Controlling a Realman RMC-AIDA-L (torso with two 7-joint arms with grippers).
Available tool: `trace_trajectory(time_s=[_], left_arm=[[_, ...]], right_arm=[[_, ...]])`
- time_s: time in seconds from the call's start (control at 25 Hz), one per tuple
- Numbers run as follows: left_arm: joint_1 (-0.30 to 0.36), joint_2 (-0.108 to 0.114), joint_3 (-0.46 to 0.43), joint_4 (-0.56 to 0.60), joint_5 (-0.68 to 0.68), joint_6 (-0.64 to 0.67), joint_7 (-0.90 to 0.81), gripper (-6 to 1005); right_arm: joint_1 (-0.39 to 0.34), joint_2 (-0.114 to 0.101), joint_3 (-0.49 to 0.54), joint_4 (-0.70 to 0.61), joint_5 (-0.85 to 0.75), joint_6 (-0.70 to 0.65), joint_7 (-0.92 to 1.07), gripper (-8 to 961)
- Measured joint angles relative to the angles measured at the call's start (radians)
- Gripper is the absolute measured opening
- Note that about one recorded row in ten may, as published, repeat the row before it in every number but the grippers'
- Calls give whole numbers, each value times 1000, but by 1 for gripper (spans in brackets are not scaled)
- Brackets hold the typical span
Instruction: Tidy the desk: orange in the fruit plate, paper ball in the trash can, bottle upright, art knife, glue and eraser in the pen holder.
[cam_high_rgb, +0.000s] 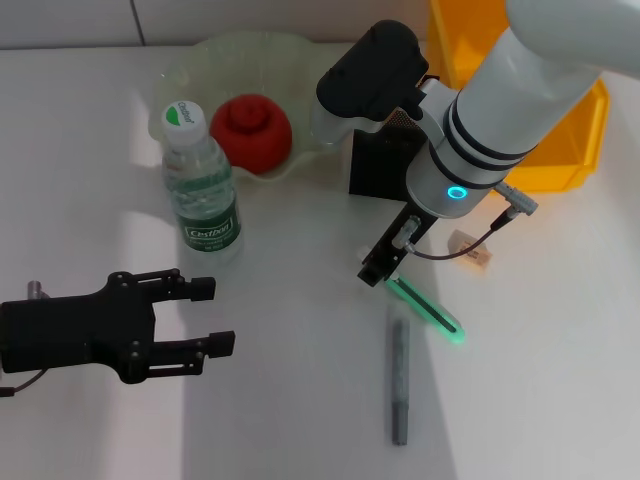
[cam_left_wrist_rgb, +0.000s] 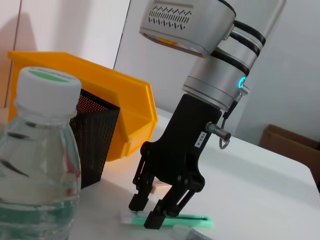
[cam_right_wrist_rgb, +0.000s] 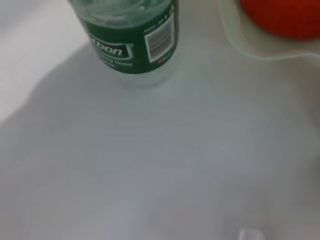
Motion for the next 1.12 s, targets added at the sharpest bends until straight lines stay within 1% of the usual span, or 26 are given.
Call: trace_trajectory(time_s=[0.36, 0.76, 1.12], left_arm=[[0, -1, 0, 0, 0, -2, 0, 755], [-4, -8, 2, -4, 0, -20, 10, 755], [-9, -9, 2, -12, 0, -20, 11, 754]], right_arm=[[15, 0, -3, 20, 0, 5, 2, 353], [20, 0, -4, 42, 0, 28, 2, 338], [23, 0, -19, 65, 20, 56, -6, 299]])
